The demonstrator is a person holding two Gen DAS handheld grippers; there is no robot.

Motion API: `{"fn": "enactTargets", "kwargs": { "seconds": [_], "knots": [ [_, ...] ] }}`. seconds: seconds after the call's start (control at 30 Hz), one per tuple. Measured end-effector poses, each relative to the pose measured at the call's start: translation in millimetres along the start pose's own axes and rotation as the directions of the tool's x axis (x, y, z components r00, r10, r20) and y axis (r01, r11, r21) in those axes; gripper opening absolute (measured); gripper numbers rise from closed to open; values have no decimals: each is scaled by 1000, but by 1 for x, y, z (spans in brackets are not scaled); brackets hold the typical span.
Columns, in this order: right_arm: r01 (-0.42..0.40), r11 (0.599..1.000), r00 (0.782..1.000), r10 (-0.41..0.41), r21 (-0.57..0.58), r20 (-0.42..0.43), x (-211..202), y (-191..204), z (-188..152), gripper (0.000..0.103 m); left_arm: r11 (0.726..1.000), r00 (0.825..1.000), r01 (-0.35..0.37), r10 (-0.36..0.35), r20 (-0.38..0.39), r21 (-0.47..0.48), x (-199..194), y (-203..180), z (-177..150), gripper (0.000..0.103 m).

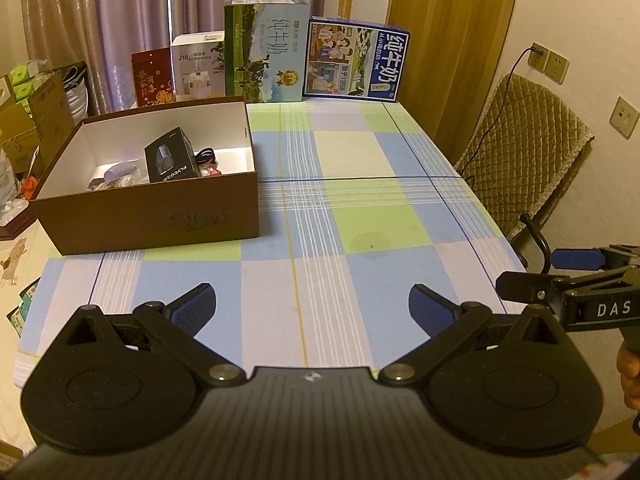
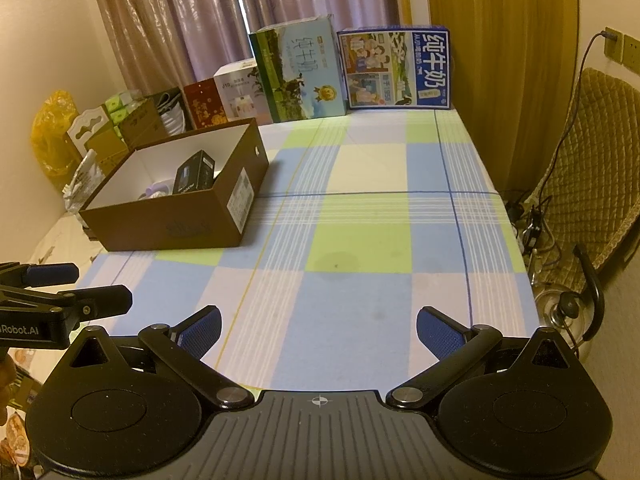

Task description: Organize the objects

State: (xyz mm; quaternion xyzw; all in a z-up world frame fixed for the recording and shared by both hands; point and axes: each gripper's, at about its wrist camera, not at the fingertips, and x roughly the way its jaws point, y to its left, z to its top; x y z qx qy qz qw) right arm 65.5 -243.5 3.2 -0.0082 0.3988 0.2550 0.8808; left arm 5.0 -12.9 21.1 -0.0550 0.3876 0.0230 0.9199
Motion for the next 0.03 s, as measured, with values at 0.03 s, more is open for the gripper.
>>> {"fn": "enactTargets", "kwargs": {
  "seconds": [0.03],
  "knots": [
    [-1,1000,1000,1,0,0,0,0,0,101,1000,1000,-1,1,1,0,0,0,0,102]
  ]
}}
